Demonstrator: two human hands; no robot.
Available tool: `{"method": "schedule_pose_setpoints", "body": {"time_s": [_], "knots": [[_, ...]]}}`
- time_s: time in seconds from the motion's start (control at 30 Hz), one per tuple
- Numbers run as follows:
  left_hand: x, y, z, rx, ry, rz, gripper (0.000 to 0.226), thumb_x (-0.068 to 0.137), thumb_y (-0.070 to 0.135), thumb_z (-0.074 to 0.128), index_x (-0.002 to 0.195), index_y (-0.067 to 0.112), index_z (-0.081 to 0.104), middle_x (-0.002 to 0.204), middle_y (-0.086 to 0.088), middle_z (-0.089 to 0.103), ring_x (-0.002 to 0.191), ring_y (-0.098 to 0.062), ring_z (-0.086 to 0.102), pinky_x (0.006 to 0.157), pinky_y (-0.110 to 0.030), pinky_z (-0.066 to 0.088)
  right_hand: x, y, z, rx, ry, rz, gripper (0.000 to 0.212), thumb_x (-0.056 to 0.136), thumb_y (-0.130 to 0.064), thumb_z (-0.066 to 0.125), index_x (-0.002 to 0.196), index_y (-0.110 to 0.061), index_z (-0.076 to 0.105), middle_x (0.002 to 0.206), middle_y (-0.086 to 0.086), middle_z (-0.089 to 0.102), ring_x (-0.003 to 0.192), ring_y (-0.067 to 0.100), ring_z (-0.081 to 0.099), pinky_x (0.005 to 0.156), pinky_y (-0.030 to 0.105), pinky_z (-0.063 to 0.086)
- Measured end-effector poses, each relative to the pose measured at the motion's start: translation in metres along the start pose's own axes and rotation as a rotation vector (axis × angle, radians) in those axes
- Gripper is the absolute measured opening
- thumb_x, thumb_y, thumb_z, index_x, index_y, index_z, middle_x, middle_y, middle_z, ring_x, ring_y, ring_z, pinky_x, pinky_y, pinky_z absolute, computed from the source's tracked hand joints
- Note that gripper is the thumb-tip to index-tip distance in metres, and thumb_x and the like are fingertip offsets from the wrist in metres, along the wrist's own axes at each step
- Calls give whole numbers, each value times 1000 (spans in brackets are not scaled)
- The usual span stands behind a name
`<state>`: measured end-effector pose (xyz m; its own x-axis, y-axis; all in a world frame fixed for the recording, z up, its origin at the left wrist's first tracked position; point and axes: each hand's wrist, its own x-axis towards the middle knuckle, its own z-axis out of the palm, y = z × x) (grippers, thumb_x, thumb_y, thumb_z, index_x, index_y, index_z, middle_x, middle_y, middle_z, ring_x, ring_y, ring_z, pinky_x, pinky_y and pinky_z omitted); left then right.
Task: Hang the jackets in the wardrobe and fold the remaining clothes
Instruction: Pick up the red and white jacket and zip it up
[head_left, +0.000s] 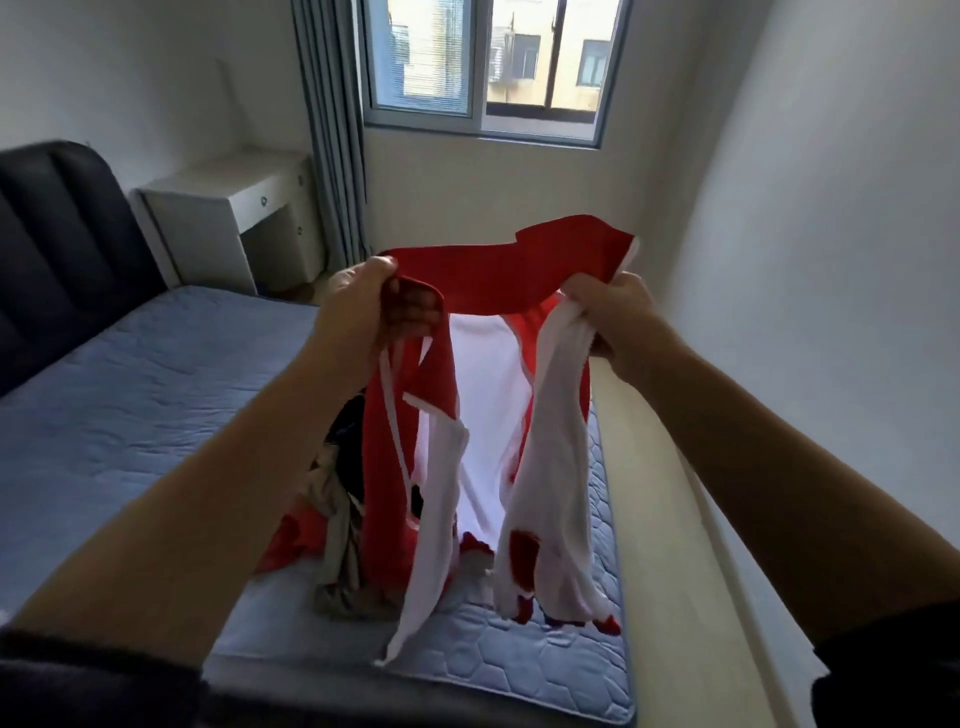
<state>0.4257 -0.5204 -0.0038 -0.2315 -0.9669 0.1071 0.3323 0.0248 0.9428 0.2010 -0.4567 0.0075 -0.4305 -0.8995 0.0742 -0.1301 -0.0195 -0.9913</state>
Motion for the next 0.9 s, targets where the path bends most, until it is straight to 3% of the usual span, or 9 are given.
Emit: {"method": "schedule_pose_setpoints", "body": {"time_s": [0.13, 0.2, 0.3, 0.47, 0.57, 0.63, 0.7, 0.8, 0.9], "knots": [[26, 1, 3, 10, 1, -57, 36, 100, 15, 37, 66, 10, 49, 63, -9, 71, 55, -19, 69, 47, -24, 54, 17, 7, 7, -22, 37, -29, 9, 86, -8, 53, 81, -11, 60, 70, 4, 63, 63, 16, 66, 49, 25, 54], [48, -18, 1, 57, 13, -147, 36, 101, 16, 35, 67, 9, 47, 62, -9, 71, 56, -20, 70, 47, -25, 55, 34, 26, 18, 28, 21, 54, 11, 87, -3, 50, 90, -9, 59, 76, 8, 61, 67, 19, 64, 45, 26, 53], [91, -63, -14, 116, 32, -287, 38, 102, 17, 32, 68, 7, 47, 66, -12, 71, 61, -22, 71, 55, -28, 58, 69, 66, 40, 61, -6, 225, 15, 87, 4, 47, 84, -8, 56, 76, 11, 59, 63, 21, 63, 47, 31, 57], [181, -140, -42, 250, 18, -417, 39, 103, 16, 32, 72, 7, 54, 81, -8, 69, 89, -26, 64, 79, -34, 52, 157, 140, 85, -66, 38, 311, 11, 87, 2, 53, 83, -7, 56, 87, 15, 59, 70, 21, 62, 56, 29, 58], [235, -182, -59, 402, -32, -446, 32, 103, 20, 34, 89, 12, 62, 107, -2, 63, 107, -16, 54, 89, -37, 45, 210, 184, 110, -182, -50, 285, 21, 85, -3, 60, 104, -13, 57, 94, 8, 59, 85, 20, 58, 68, 30, 55], [255, -218, -74, 504, -68, -493, 26, 102, 19, 37, 109, 16, 62, 116, 0, 56, 110, -16, 51, 86, -36, 43, 231, 223, 127, -240, -165, 336, 61, 86, -5, 63, 140, -22, 39, 113, 2, 56, 99, 19, 56, 74, 29, 50], [256, -263, -91, 559, -64, -586, 23, 100, 17, 42, 114, 15, 60, 113, -2, 56, 104, -17, 55, 80, -33, 44, 234, 274, 142, -273, -243, 448, 81, 87, -7, 64, 152, -21, 17, 130, 3, 51, 100, 17, 54, 65, 22, 48], [226, -332, -120, 568, -24, -773, 17, 99, 12, 42, 98, 14, 58, 105, -6, 55, 82, -16, 56, 66, -27, 41, 214, 362, 155, -330, -266, 561, 77, 86, -6, 64, 150, -14, 22, 136, 11, 52, 98, 15, 53, 54, 15, 41], [184, -393, -151, 574, 8, -922, 17, 98, 10, 41, 96, 13, 57, 102, -6, 57, 74, -14, 56, 59, -23, 38, 180, 438, 156, -380, -278, 703, 75, 85, -9, 64, 150, -13, 25, 132, 13, 55, 106, 20, 58, 74, 28, 50]]}}
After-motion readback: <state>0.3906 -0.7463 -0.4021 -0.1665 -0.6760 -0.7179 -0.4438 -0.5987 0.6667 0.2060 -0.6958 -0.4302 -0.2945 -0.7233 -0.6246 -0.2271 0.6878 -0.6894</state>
